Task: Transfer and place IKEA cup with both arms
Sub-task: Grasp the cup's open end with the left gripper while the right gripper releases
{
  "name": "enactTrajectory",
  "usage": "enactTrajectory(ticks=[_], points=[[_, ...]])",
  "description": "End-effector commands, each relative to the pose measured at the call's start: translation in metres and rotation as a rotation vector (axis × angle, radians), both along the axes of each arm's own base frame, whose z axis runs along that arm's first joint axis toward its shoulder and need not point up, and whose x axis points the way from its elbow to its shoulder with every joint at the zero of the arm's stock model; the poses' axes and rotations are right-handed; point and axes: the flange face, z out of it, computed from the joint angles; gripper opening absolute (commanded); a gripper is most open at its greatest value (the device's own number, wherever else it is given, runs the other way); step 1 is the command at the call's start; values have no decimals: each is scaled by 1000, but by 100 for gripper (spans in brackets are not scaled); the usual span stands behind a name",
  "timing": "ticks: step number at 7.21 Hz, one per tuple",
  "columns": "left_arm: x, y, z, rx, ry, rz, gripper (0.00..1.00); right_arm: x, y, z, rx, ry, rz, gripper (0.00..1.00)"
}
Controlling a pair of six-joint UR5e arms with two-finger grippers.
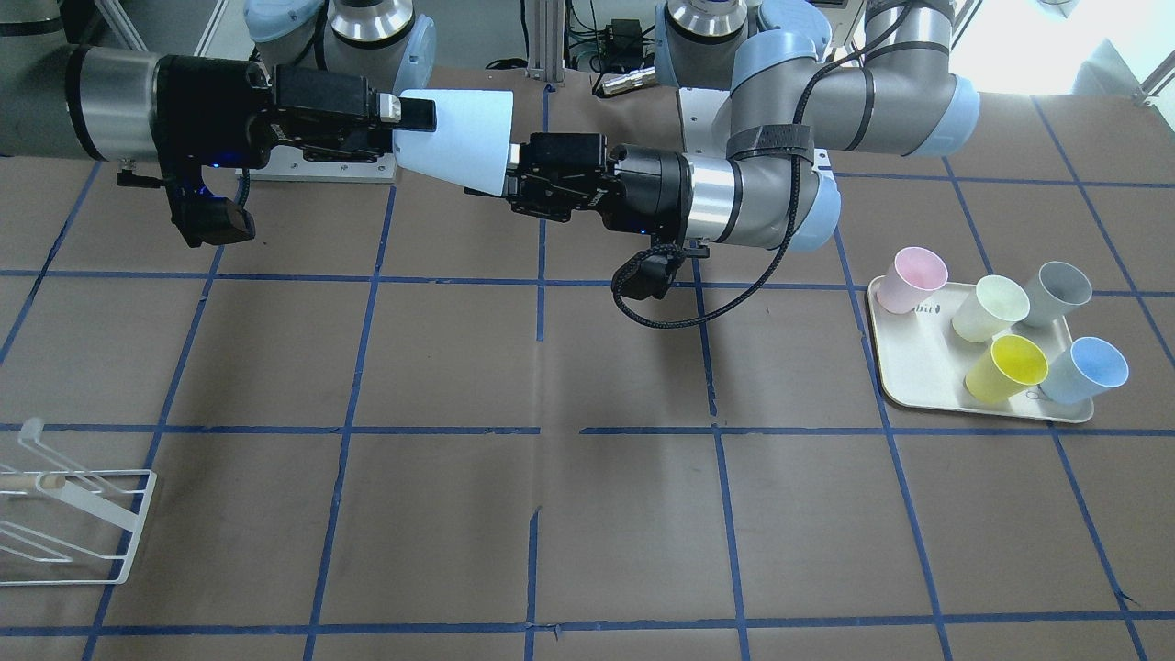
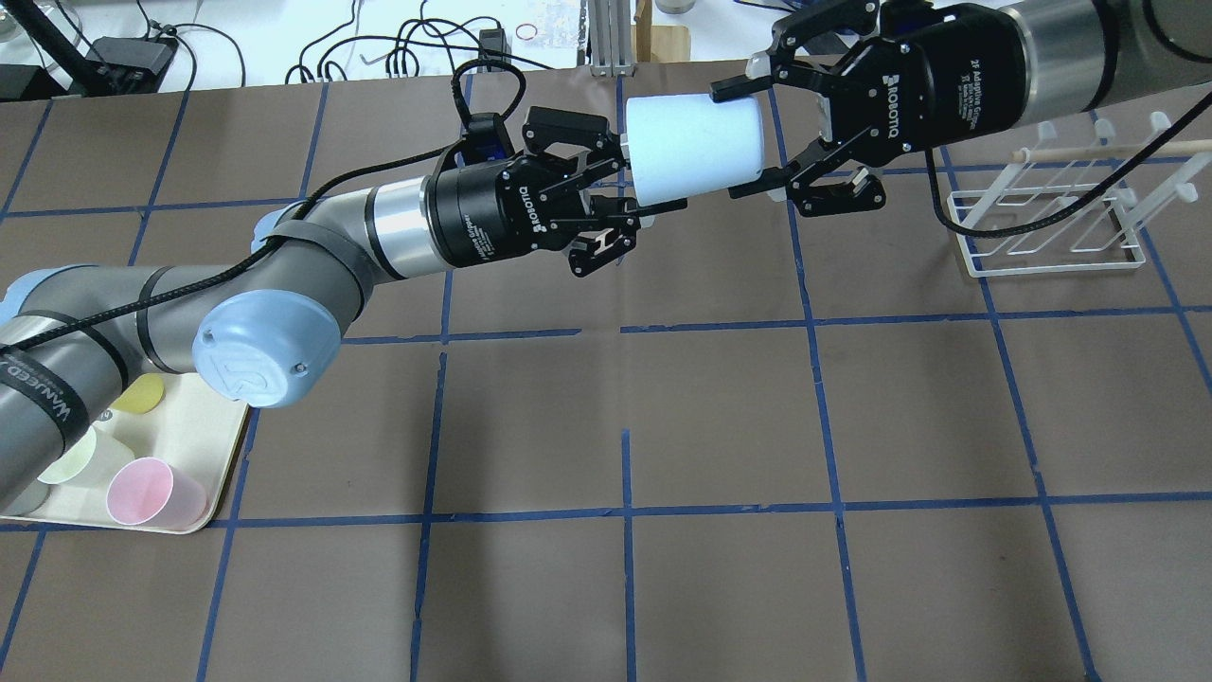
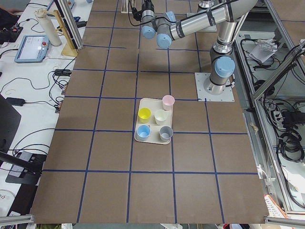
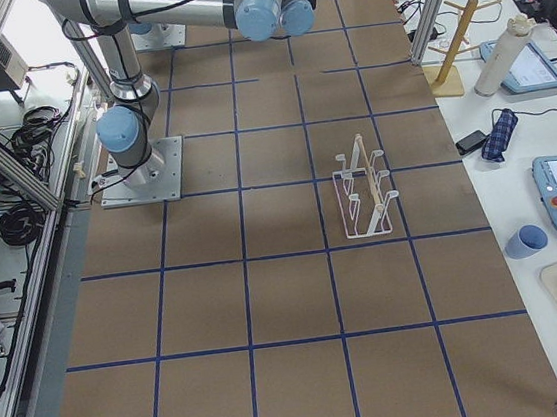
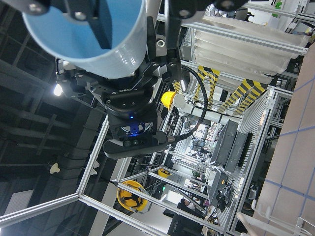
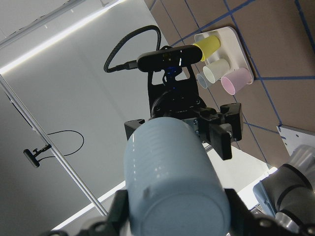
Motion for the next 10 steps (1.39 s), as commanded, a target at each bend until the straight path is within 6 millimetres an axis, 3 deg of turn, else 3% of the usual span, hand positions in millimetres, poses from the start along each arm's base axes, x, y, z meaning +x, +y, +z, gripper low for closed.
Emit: enactTrajectory(ticks=[1,2,4,6,7,9,10], points=[[5,-1,1,-5,-1,10,0,0,0,0,6,1,0,65],[5,-1,1,-5,-1,10,0,0,1,1,12,2,-1,100],[6,-1,2,-8,-1,13,0,-3,-2,2,13,4,-9,100],[7,-2,2,-8,-4,13,0,-22,-13,5,40,23,-53,100],[18,-5,-1,-11,-61,10,0,-34,-17,5,14,30,-70,100],[80,-19,-15,-15,-285,33,0,-45,-20,5,-83,144,15,100],[95,-19,-15,-31,-394,16,0,-49,-20,3,-128,216,71,100]])
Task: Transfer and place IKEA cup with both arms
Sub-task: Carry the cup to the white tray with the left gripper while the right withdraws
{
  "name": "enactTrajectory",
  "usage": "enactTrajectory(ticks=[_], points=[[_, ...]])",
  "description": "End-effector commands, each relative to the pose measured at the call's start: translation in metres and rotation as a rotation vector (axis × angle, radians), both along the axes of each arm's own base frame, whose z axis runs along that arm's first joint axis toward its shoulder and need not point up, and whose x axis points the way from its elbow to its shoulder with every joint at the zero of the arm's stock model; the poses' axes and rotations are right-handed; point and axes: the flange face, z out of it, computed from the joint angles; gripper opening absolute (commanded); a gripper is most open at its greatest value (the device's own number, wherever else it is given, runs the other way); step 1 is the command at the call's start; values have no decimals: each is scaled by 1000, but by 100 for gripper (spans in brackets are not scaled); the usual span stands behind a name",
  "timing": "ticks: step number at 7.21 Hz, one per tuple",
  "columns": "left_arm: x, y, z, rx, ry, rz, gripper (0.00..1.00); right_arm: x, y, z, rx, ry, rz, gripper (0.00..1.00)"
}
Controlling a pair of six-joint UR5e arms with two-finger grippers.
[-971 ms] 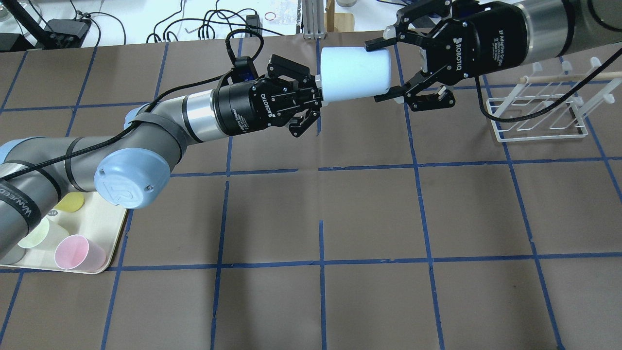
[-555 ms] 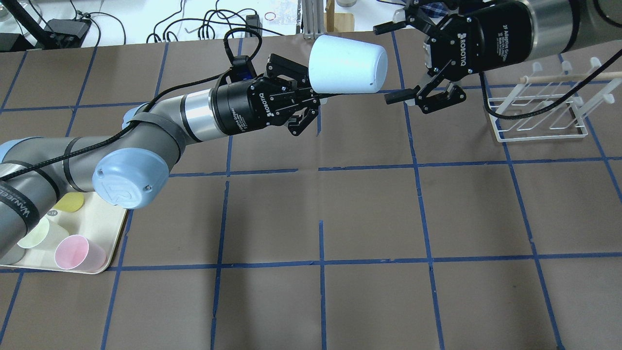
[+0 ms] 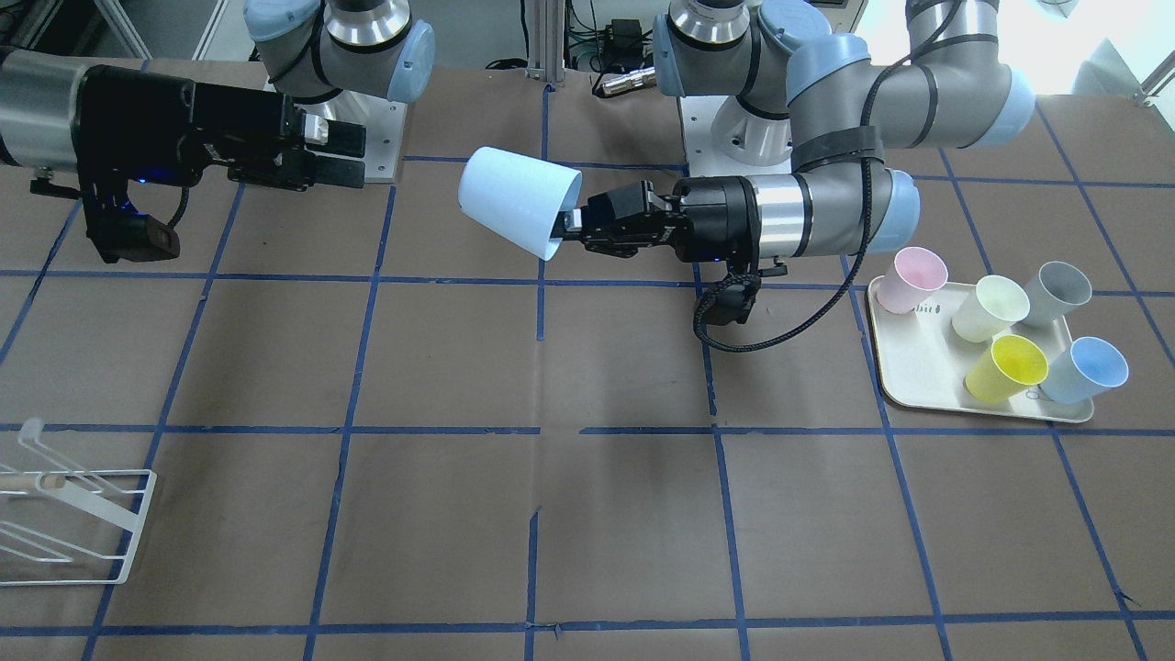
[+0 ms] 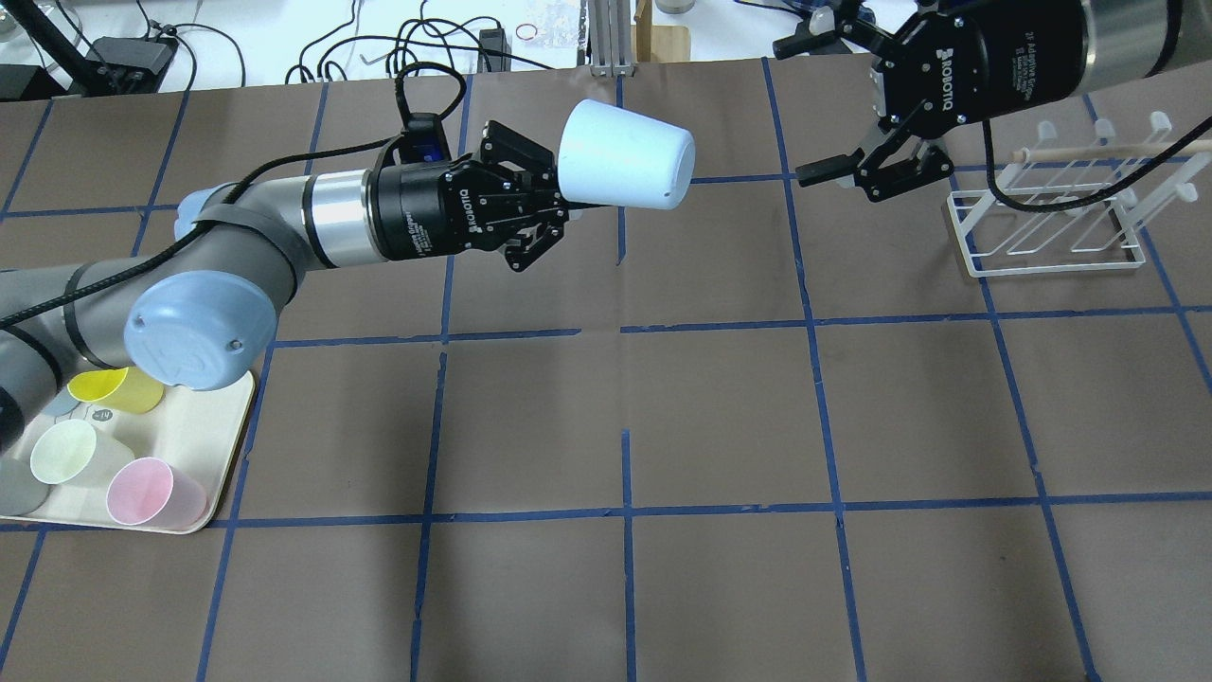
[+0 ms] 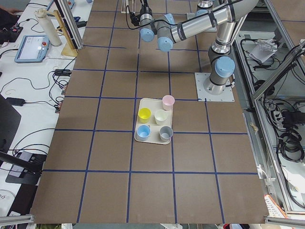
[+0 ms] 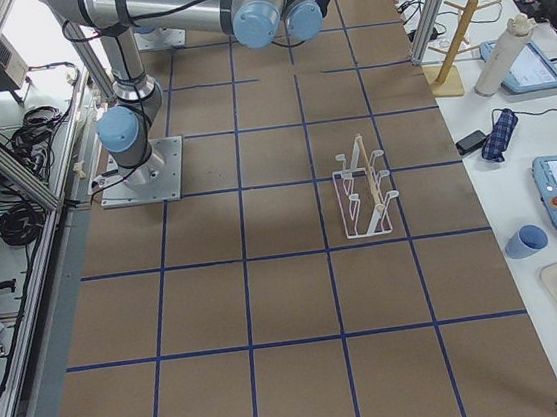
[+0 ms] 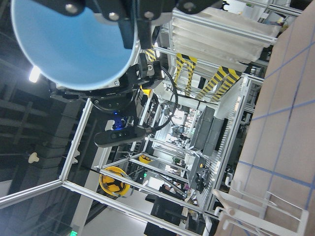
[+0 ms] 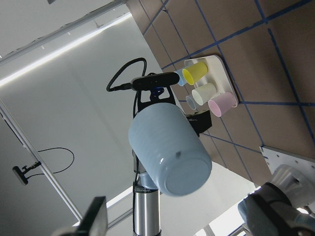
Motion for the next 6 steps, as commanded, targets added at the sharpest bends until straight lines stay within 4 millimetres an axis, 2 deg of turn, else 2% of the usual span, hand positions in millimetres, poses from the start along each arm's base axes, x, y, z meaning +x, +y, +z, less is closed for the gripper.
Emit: enactTrajectory(ticks=[1,2,5,6], points=[[43,-1,-6,-20,-275,-34,0,-11,2,-6,-43,175,114,100],[68,-1,-7,-54,-451,-55,0,-17,1,-10,-32,281,147,100],[146,16,-3,-108,-890,-124,0,-37,8,-16,-8,632,270,100],[168,19,-1,-137,-1018,-144,0,-32,4,-16,-29,751,293,100]])
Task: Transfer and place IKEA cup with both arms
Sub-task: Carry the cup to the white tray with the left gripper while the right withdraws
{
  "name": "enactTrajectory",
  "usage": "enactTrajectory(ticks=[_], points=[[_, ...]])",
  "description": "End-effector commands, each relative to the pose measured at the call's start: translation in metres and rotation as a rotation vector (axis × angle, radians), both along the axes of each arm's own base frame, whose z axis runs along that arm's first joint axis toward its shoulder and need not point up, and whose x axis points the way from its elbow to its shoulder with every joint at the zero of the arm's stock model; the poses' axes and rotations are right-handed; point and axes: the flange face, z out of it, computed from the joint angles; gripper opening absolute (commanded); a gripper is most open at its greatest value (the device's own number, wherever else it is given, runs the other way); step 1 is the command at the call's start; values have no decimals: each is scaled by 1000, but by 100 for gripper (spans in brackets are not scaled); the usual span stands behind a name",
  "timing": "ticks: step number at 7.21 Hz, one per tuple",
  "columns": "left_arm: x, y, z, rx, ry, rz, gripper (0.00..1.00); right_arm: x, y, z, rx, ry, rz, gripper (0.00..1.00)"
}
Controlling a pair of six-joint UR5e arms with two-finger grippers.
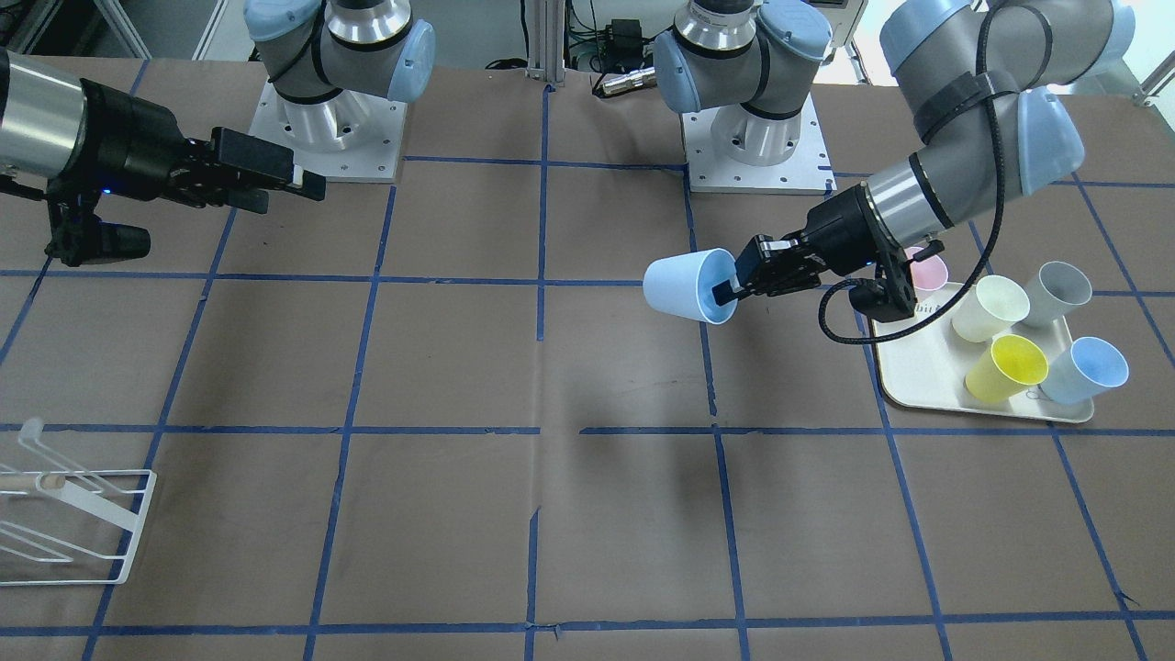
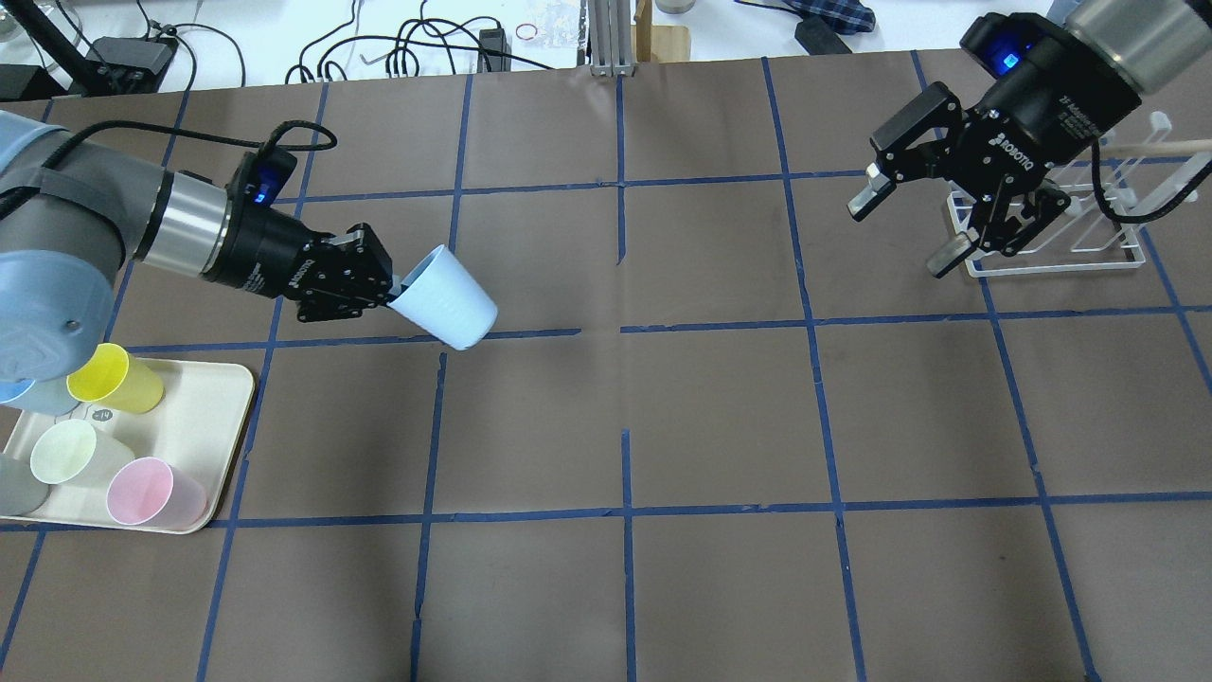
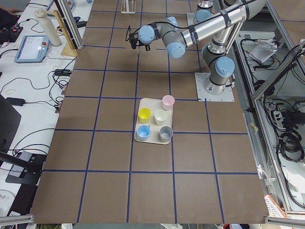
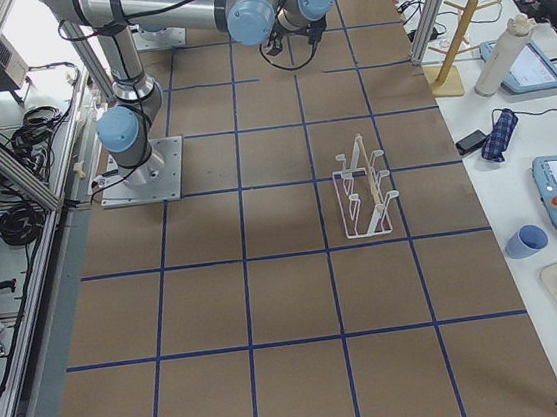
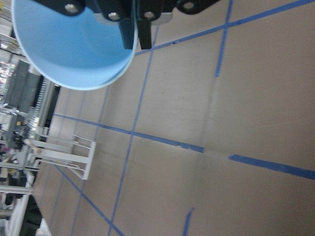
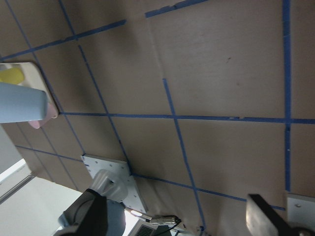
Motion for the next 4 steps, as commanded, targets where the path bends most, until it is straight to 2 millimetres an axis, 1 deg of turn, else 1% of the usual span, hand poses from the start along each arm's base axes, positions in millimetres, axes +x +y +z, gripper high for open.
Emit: enactTrajectory(ticks=[1,2,3,4], points=[[44,8,9,-91,-287,-114,0,13,-13,4,-106,270,76,100],[64,7,13,-174,-413,-200,0,26,-15,3,-128,407,106,100],[98,9,11,-225,-441,-267,0,51,-14,8,-165,462,127,100],[142,21,-2,-244,-441,-290,0,76,-17,12,-227,511,104,100]])
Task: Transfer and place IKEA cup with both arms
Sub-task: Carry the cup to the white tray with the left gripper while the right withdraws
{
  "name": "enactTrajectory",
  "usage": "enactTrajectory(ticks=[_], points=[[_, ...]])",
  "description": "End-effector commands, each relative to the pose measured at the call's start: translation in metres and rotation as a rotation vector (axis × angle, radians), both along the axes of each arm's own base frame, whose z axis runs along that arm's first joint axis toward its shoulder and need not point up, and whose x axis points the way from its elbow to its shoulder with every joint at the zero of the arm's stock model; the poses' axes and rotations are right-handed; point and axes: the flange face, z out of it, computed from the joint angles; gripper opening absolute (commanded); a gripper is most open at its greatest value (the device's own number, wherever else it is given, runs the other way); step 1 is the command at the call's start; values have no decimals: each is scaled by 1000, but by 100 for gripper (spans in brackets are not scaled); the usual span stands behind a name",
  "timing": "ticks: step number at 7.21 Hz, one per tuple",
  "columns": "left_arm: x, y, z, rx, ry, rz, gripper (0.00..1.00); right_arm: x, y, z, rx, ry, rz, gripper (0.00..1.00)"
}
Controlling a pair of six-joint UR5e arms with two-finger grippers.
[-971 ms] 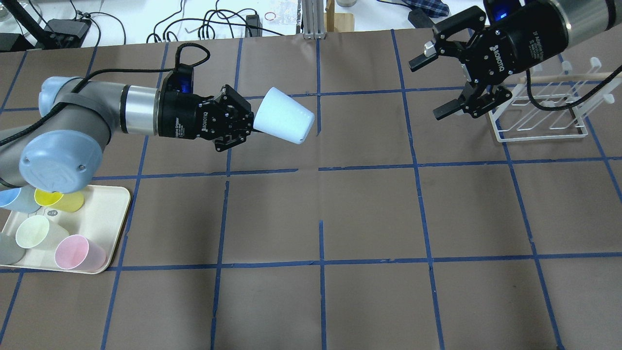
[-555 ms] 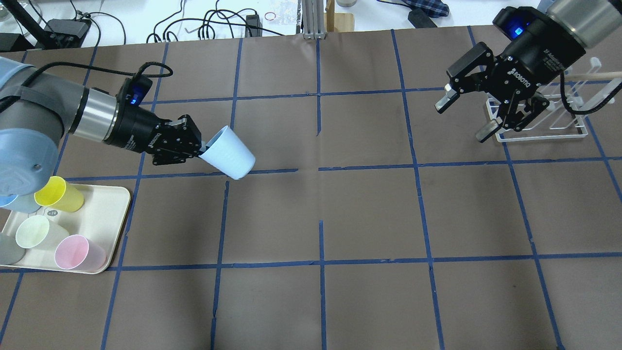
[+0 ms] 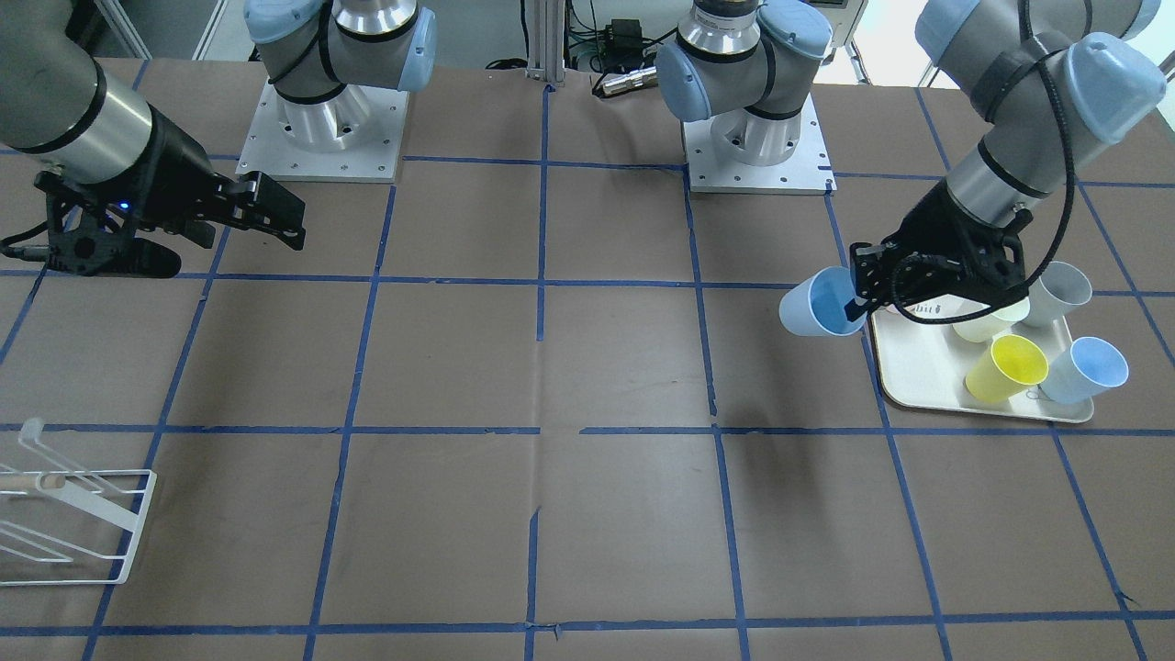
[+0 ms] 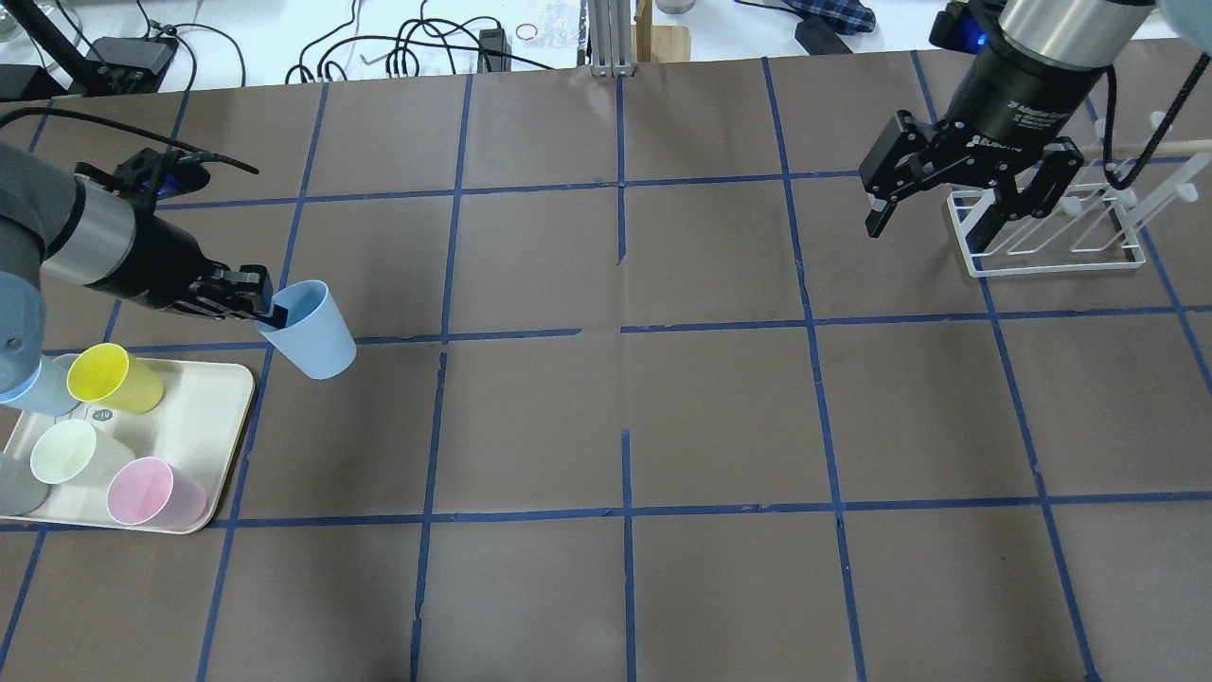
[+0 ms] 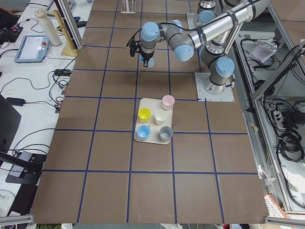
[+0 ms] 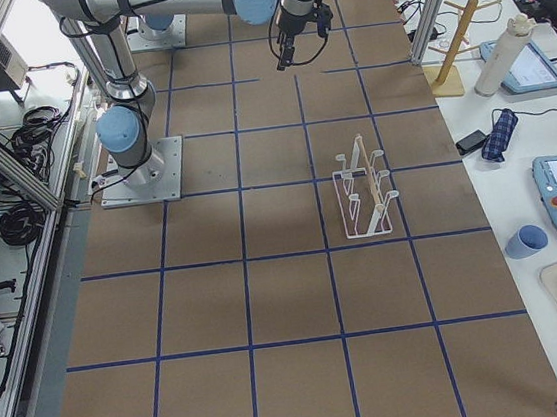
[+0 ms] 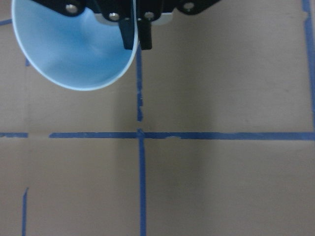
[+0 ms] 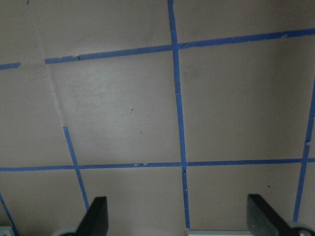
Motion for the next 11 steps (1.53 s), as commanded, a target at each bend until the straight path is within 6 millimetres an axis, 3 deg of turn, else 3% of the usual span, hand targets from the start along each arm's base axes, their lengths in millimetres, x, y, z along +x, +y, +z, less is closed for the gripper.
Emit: enactTrajectory(ticks=[1,2,4,8,11], points=[[76,18,-24,-54,-39,-122,0,40,0,12,-121,167,39,100],[95,26,-34,-94,-33,-182,0,49,1,19,-160,182,58,100],[113,32,-61,-195,-90,-286,0,58,-7,35,-297,173,71,100],[141,23,-100,-221,-48,-276,0,56,-9,37,-303,155,88,100],[164,19,-115,-231,-61,-268,0,57,14,46,-255,154,97,100]])
